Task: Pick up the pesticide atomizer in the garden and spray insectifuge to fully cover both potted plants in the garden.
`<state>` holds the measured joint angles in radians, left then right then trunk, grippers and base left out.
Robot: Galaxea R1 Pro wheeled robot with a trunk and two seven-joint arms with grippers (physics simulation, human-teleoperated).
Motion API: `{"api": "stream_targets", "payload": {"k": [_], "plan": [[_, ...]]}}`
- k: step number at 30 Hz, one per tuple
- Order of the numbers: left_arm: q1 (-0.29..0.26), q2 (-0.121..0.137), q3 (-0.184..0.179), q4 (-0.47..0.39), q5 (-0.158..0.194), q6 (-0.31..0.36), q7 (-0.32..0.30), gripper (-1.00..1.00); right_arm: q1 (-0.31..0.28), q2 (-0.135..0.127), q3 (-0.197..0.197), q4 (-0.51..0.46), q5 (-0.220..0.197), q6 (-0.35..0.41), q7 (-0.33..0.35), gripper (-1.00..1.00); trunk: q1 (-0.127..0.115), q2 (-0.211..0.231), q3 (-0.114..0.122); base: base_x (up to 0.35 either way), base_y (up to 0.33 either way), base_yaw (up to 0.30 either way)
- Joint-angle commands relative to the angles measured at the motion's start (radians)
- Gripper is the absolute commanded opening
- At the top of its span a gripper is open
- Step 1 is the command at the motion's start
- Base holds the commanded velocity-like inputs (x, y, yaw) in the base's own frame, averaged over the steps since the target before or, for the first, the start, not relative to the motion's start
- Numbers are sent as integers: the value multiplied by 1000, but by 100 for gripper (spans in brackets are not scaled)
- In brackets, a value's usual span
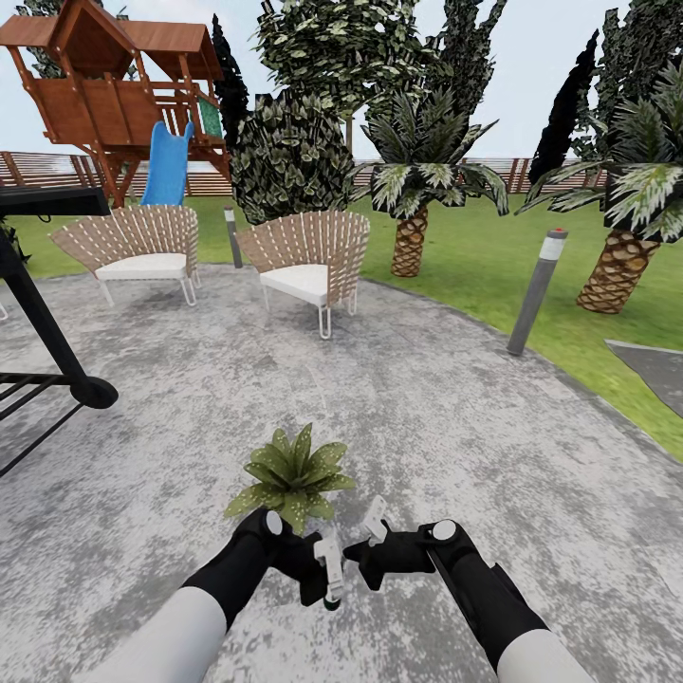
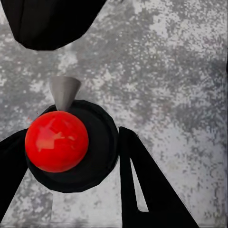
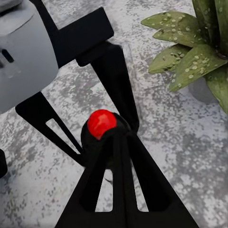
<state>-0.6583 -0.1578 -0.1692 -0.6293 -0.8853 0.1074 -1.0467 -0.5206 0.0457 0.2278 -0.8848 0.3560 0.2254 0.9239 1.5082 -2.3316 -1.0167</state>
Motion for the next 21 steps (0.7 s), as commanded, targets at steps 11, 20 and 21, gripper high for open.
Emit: {"api": "stream_targets", "payload": {"k": [11, 20, 21], "plan": [[12, 148, -3, 5, -10, 6, -12, -100, 1, -2, -1, 5, 6, 8, 4, -100, 0, 0, -1, 0, 0, 0], [27, 223, 6, 5, 0, 7, -5, -100, 1, -15, -3, 22, 9, 7, 0, -100, 0, 0, -1, 0, 0, 0], [33, 228, 7, 5, 1, 7, -2, -100, 1, -17, -3, 36, 8, 7, 0, 100, 0, 0, -1, 0, 0, 0]]}}
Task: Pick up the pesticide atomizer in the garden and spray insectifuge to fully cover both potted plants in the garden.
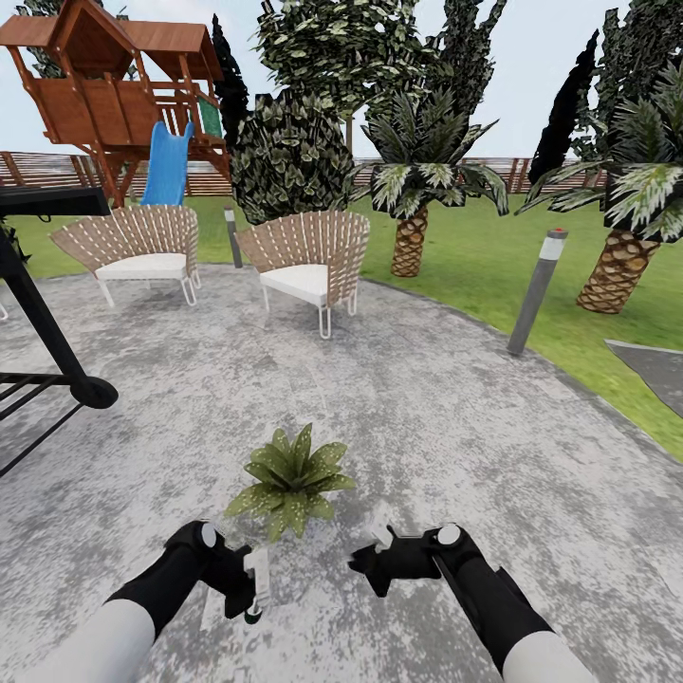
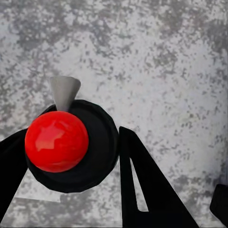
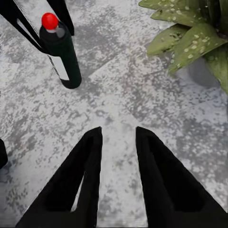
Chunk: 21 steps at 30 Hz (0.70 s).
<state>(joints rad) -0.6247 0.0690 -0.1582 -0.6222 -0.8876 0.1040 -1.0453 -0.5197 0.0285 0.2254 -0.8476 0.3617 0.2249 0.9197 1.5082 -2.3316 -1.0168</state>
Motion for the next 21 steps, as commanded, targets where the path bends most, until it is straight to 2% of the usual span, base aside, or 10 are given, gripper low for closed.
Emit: {"api": "stream_targets", "payload": {"k": [1, 3, 6, 8, 10, 13, 14, 16, 18, 21], "plan": [[7, 5, -3, -2, 4, 11, 0, -100, 0, -1, -2, 12, 2, 7, 3, 100, 0, 0, -1, 0, 0, 0], [18, 9, 11, -2, 12, 12, 17, -100, 1, -4, -3, 45, 2, 4, 0, 100, 0, 0, -1, 0, 0, 0], [23, 7, 90, -3, 49, 15, 60, -100, 2, -32, -4, 119, -1, -10, -42, 100, 0, 0, -1, 0, 0, 0], [25, 8, 166, -2, 69, 15, 94, -100, 4, -51, -4, 174, -3, -61, -118, 100, 0, 0, -1, 0, 0, 0], [40, 6, 236, 17, 78, 14, 142, -100, 7, -58, -24, 282, -5, -191, -286, 100, 0, 0, -1, 0, 0, 0], [64, -2, 261, 66, 94, 12, 228, -100, 7, -55, -70, 411, -17, -298, -458, 100, 0, 0, -1, 0, 0, 0], [70, -8, 265, 103, 125, 11, 286, -100, 7, -52, -95, 465, -32, -337, -524, 100, 0, 0, -1, 0, 0, 0], [73, -14, 268, 150, 190, 2, 362, -100, 7, -48, -113, 527, -49, -377, -605, 100, 0, 0, -1, 0, 0, 0], [78, -18, 270, 231, 304, -95, 466, -100, 7, -46, -122, 603, -64, -436, -738, 100, 0, 0, -1, 0, 0, 0], [81, -15, 270, 363, 405, -260, 611, -100, 8, -45, -125, 672, -69, -531, -861, 100, 0, 0, -1, 0, 0, 0]]}}
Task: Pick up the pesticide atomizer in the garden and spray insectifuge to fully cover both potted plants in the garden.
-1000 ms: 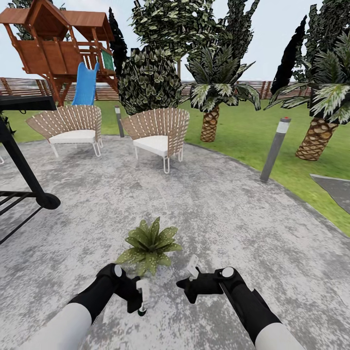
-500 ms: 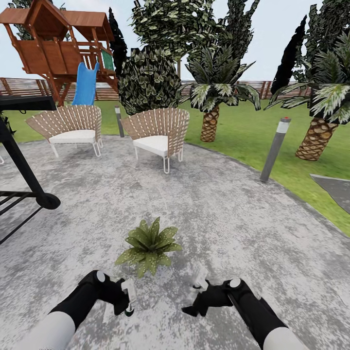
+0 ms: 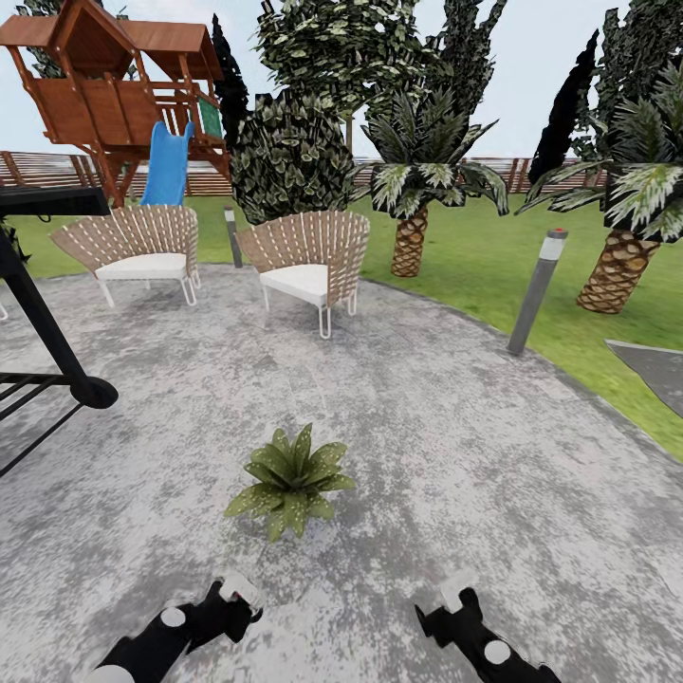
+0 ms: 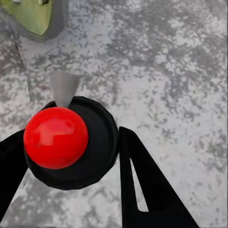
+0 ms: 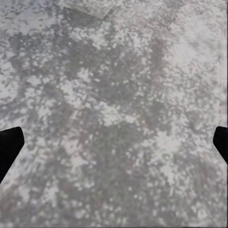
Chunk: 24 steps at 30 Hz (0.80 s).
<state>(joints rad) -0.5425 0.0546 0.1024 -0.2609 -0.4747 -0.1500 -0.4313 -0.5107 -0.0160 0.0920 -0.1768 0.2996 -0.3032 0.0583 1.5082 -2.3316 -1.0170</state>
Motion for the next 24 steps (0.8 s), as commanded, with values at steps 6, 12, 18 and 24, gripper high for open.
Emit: {"api": "stream_targets", "payload": {"k": [6, 12, 18, 24], "plan": [[38, -6, 9, 122, 61, -115, 246, -100, 10, 0, 5, 31, -110, -56, -83, 100, 0, 0, -1, 0, 0, 0], [120, -3, 10, 131, 252, -185, 271, -100, 29, -4, 5, 85, -256, -58, -89, 100, 0, 0, -1, 0, 0, -77], [131, -1, 10, 131, 274, -186, 263, -100, 32, -4, 5, 88, -273, -57, -89, 100, 0, 0, 0, 0, 0, -257], [143, 1, 10, 131, 274, -187, 263, -100, 44, -2, 6, 88, -275, -57, -89, 100, 0, 0, 1, 0, 0, -268]]}}
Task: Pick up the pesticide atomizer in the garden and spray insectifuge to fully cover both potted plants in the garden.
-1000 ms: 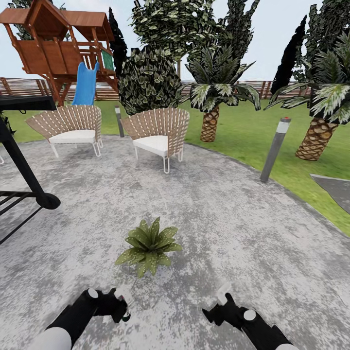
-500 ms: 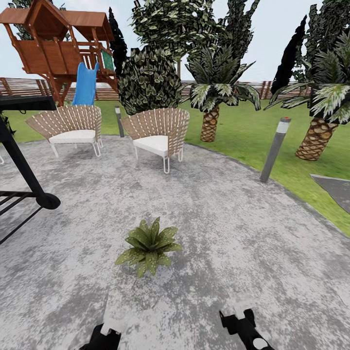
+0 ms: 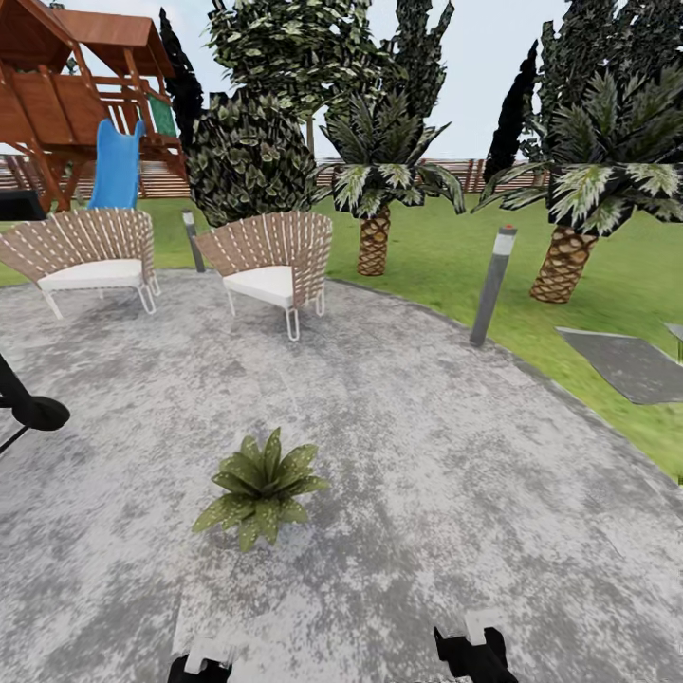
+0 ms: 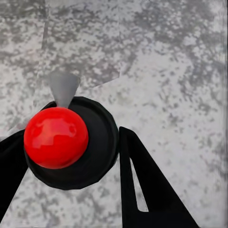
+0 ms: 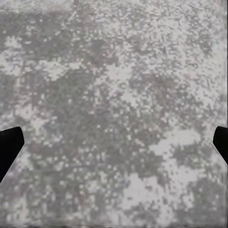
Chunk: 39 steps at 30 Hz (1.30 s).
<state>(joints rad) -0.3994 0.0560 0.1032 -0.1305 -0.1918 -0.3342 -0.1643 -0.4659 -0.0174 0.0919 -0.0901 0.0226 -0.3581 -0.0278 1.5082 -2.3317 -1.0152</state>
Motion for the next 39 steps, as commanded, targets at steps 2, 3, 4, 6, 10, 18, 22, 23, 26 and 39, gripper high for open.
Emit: {"api": "stream_targets", "payload": {"k": [2, 3, 4, 6, 10, 18, 22, 23, 26, 39], "plan": [[2, 1, 9, 0, -9, -3, -4, -100, 0, 0, 6, 1, 2, -3, -3, 100, 0, 0, -1, 0, 0, -269], [3, 2, 9, 0, -9, -3, -4, -100, 1, 0, 6, 1, 2, -3, -3, 100, 0, 0, -1, 0, 0, -270], [4, 2, 9, 0, -9, -3, -4, -100, 1, 0, 6, 1, 1, -3, -3, 100, 0, 0, -1, 0, 0, -270], [5, 2, 9, 0, -9, -3, -4, -100, 1, 0, 6, 1, 1, -3, -3, 100, 0, 0, -1, 0, 0, -270], [6, 1, 9, 0, -9, -3, -4, -100, 1, 0, 5, 0, 0, -3, -3, 100, 0, 0, -1, 0, 0, -273], [8, 1, 9, 0, -9, -3, -4, -100, 1, 0, 5, -1, 0, -3, -3, 100, 0, 0, -1, 0, 0, -297], [8, 1, 9, 0, -9, -3, -3, -100, 1, 0, 5, 0, 0, -3, -3, 100, 0, 0, -1, 0, 0, -300], [8, 1, 9, 0, -9, -3, -3, -100, 1, -1, 5, 0, 0, -4, -3, 100, 0, 0, -1, 0, 0, -300], [8, 1, 9, 0, -9, -3, -3, -100, 1, -2, 5, 0, 0, -4, -3, 100, 0, 0, -1, 0, 0, -300], [8, 1, 9, 0, -8, -3, -4, -100, 1, -5, 5, -1, 0, -4, -3, 100, 0, 0, -1, 0, 0, -300]]}}
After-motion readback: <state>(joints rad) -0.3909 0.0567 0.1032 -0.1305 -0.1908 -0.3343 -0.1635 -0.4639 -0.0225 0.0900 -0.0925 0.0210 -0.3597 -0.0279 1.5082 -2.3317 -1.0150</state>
